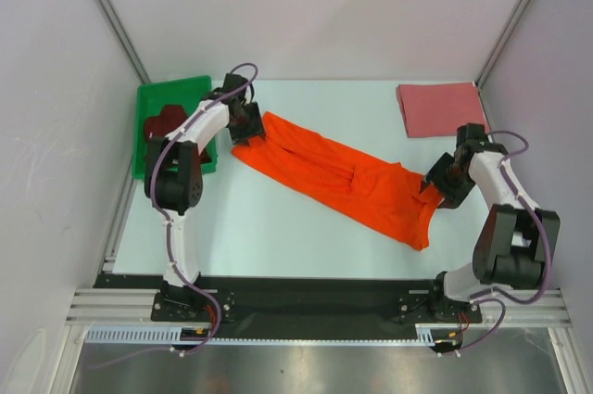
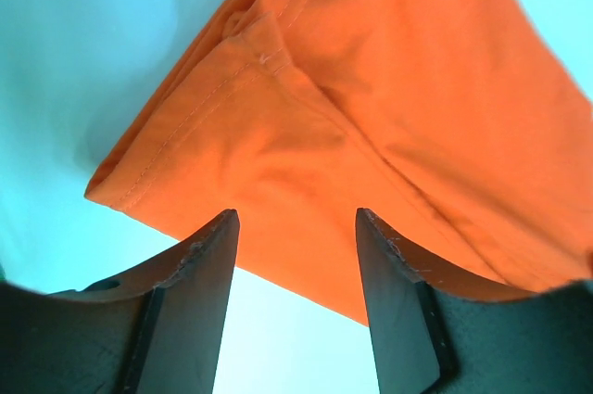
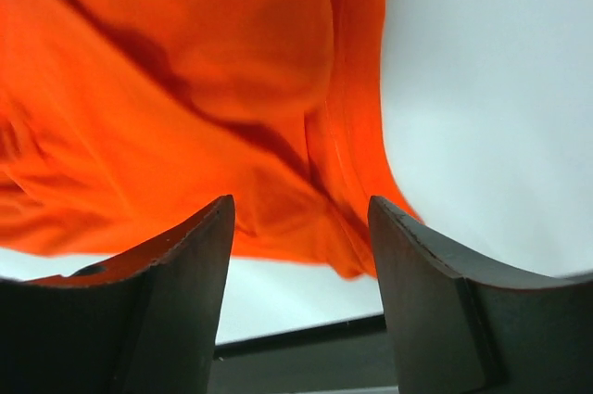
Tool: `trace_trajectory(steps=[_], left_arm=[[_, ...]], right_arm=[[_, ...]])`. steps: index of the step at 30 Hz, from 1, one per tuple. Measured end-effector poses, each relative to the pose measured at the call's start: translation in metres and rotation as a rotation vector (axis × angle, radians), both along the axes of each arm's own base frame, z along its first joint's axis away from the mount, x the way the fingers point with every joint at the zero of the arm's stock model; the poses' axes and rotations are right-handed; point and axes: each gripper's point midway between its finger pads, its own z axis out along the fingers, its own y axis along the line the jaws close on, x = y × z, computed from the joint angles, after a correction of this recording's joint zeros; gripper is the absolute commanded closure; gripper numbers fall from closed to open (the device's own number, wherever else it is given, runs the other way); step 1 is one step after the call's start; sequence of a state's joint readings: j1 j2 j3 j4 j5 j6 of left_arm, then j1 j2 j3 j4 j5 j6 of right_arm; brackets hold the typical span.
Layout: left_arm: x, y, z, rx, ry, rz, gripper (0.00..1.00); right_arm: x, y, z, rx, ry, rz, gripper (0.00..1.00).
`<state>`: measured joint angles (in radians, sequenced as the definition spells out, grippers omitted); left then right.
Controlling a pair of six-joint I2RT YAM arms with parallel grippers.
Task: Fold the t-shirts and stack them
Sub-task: Fold the tshirt
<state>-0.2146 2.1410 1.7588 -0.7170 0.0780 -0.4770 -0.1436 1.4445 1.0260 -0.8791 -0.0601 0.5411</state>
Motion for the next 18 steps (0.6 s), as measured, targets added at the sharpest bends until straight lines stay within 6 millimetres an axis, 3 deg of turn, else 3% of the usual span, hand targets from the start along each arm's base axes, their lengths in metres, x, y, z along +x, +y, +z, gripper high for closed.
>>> trace_trajectory(steps=[4,8,11,18], left_arm=[[0.006,-0.001,0.013,-0.004,-0.034,-0.007,0.41],[0.006,-0.002,0.016,-0.006,-0.04,-0.009,0.41],[0.005,-0.003,0.016,-0.008,-0.04,-0.012,0.41],[0.021,-0.005,0.039,-0.007,-0.105,-0.04,0.32]], right_arm=[[0.026,-0.017,-0.01,0.021,-0.006,-0.034,0.42],[0.047,-0.036,-0.017,0.032,-0.014,-0.059,0.53],[0.061,-0.045,-0.022,0.039,-0.022,-0.062,0.55],[0.067,-0.05,-0.045,0.041,0.017,-0.042,0.59]])
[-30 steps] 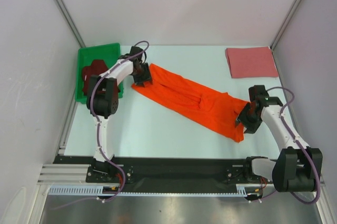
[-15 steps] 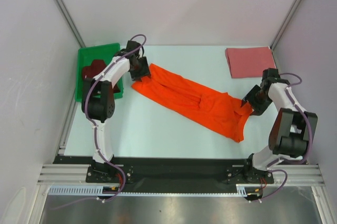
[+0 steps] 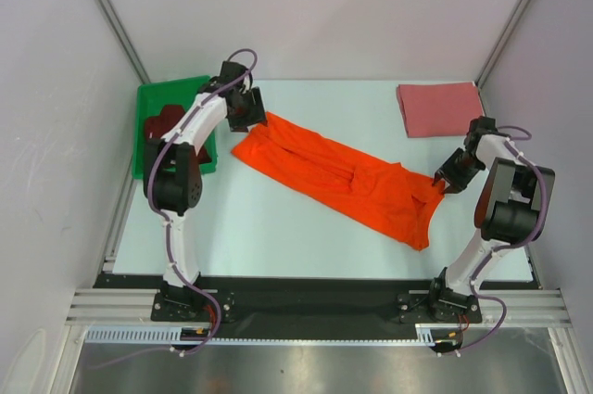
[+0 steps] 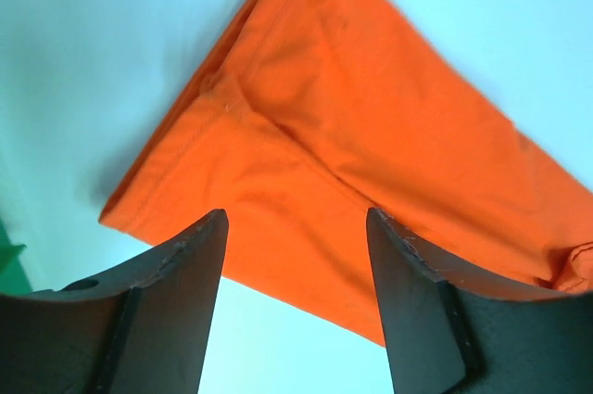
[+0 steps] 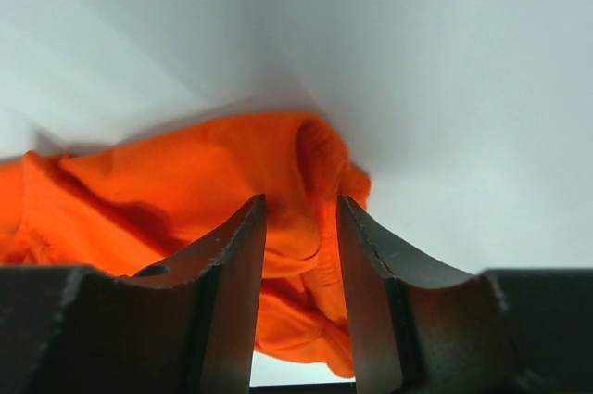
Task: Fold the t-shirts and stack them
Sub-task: Fold the tshirt
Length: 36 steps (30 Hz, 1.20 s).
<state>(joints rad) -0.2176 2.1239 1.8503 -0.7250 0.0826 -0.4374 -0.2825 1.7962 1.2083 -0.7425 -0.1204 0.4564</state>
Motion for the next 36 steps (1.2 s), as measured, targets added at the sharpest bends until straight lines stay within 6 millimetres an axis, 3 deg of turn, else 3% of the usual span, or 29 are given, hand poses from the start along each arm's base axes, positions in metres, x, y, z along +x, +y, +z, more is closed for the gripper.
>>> trace_trajectory(steps=[5,12,17,18,20,23,26,29,32,36], left_arm=[[0.018,-0.002,0.021,0.008,-0.063,-0.025,0.34],[0.013,0.002,0.009,0.032,-0.023,-0.031,0.34],[0.001,0.009,-0.01,0.102,0.015,-0.052,0.33],[-0.001,0.009,-0.013,0.121,0.02,-0.063,0.32],[-0.005,0.004,-0.015,0.146,0.02,-0.092,0.33],[-0.008,-0.014,-0.011,0.172,0.001,-0.157,0.37],[0.002,-0.037,0.008,0.19,-0.063,-0.22,0.45],[0.014,-0.05,0.027,0.203,-0.137,-0.254,0.41],[0.021,-0.049,0.029,0.227,-0.158,-0.262,0.39],[0.025,-0.04,0.005,0.279,-0.12,-0.255,0.37]], right_arm=[[-0.004,-0.008,-0.012,-0.014,0.033,-0.001,0.6],[0.008,-0.018,-0.013,-0.05,0.031,0.012,0.59],[0.015,-0.021,-0.005,-0.076,0.029,0.028,0.4],[0.016,-0.02,-0.001,-0.085,0.026,0.032,0.33],[0.016,-0.016,0.01,-0.111,0.024,0.054,0.29],[0.019,0.005,0.038,-0.153,-0.01,0.123,0.28],[0.019,0.041,0.069,-0.175,-0.076,0.223,0.29],[0.015,0.081,0.089,-0.174,-0.123,0.33,0.29],[0.009,0.112,0.093,-0.163,-0.135,0.415,0.29],[0.0,0.128,0.088,-0.156,-0.105,0.461,0.29]])
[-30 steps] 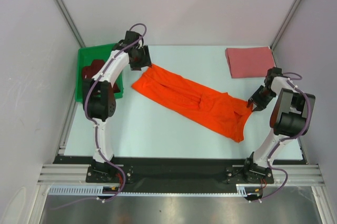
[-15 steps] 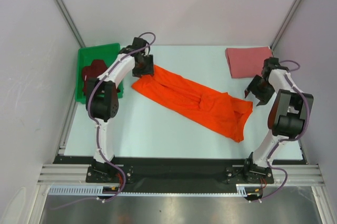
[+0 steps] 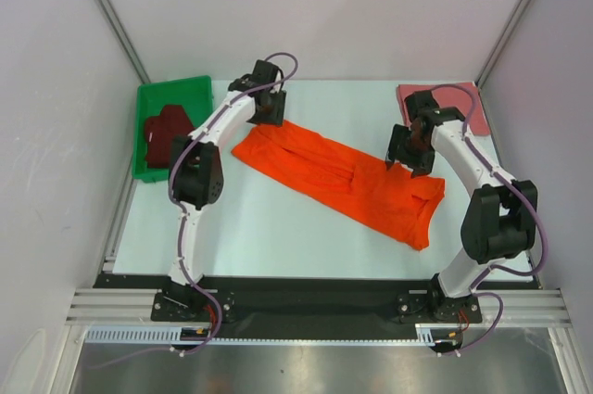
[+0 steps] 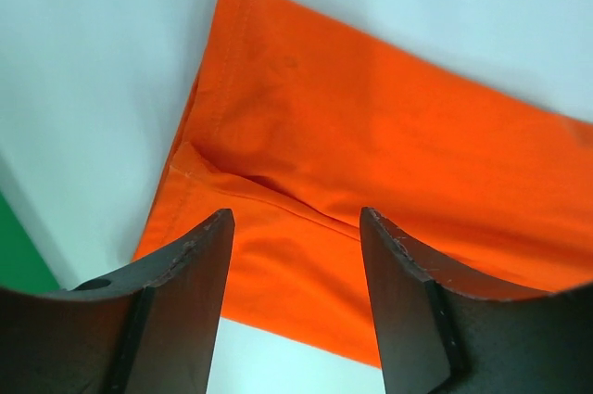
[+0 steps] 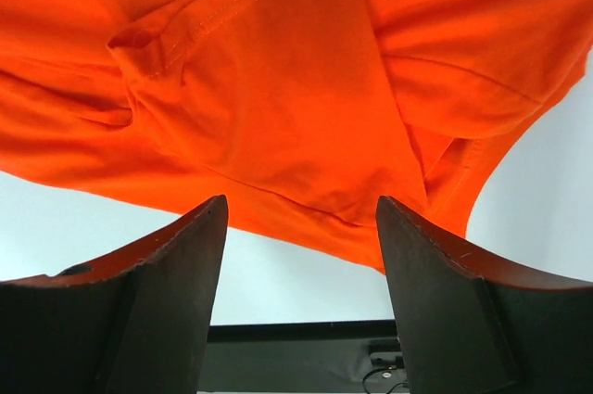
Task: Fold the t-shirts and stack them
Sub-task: Fold the tshirt
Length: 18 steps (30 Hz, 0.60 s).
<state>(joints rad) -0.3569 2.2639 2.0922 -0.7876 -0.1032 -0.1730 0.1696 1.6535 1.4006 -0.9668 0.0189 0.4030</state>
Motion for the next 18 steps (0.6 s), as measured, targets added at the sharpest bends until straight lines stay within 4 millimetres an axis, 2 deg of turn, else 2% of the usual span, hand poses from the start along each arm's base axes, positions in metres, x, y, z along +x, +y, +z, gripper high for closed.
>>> trace_trajectory(steps=[4,9,14,18], left_arm=[[0.001,0.009,-0.033,0.068,0.045,0.01,0.37],[0.0,0.021,-0.065,0.151,0.088,0.019,0.36],[-0.001,0.026,-0.078,0.187,0.11,0.022,0.34],[0.001,0.027,-0.079,0.194,0.108,0.025,0.31]], right_arm=[[-0.007,0.008,-0.007,-0.013,0.017,0.019,0.29],[-0.026,0.015,-0.032,-0.039,0.072,0.052,0.28],[-0.037,0.016,-0.048,-0.056,0.106,0.064,0.28],[-0.04,0.013,-0.054,-0.071,0.111,0.061,0.28]])
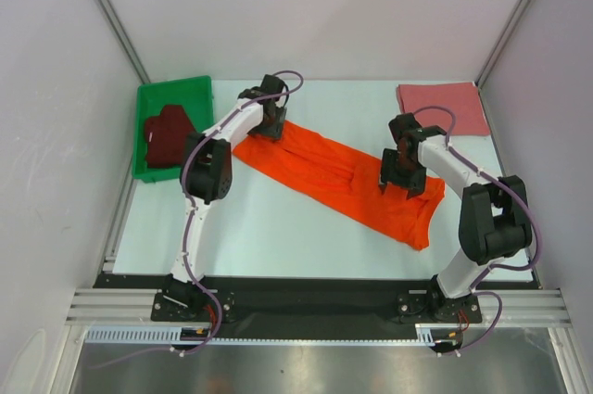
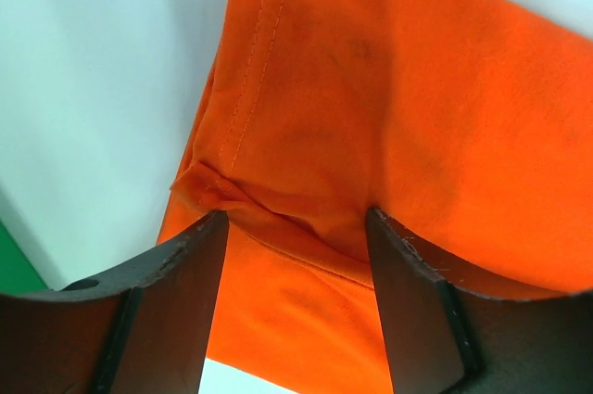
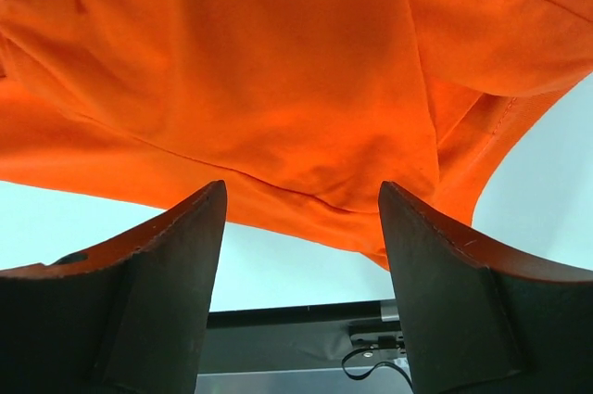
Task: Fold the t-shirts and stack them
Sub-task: Fold the tshirt
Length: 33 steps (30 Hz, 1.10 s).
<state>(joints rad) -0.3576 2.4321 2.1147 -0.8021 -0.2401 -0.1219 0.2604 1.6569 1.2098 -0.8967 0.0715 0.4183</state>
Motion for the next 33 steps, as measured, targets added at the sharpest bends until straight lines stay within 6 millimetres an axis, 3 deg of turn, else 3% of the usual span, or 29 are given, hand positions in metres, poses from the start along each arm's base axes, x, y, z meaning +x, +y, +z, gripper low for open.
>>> trace_trajectory(steps=[6,21,27,33], left_arm=[[0.001,0.003,0.001,0.016,-0.008,0.008,0.24],[0.002,0.003,0.001,0.015,-0.008,0.009,0.25],[0.006,0.001,0.004,0.007,-0.027,0.011,0.21],[0.012,-0.001,0.025,-0.013,-0.071,0.018,0.2]], right_arm=[[0.001,-0.001,-0.002,-0.005,-0.004,-0.002,0.27],[0.022,0.002,-0.045,-0.069,0.001,-0.042,0.27],[0.023,0.002,-0.048,-0.074,0.002,-0.04,0.28],[0.024,-0.001,-0.048,-0.089,-0.002,-0.044,0.28]])
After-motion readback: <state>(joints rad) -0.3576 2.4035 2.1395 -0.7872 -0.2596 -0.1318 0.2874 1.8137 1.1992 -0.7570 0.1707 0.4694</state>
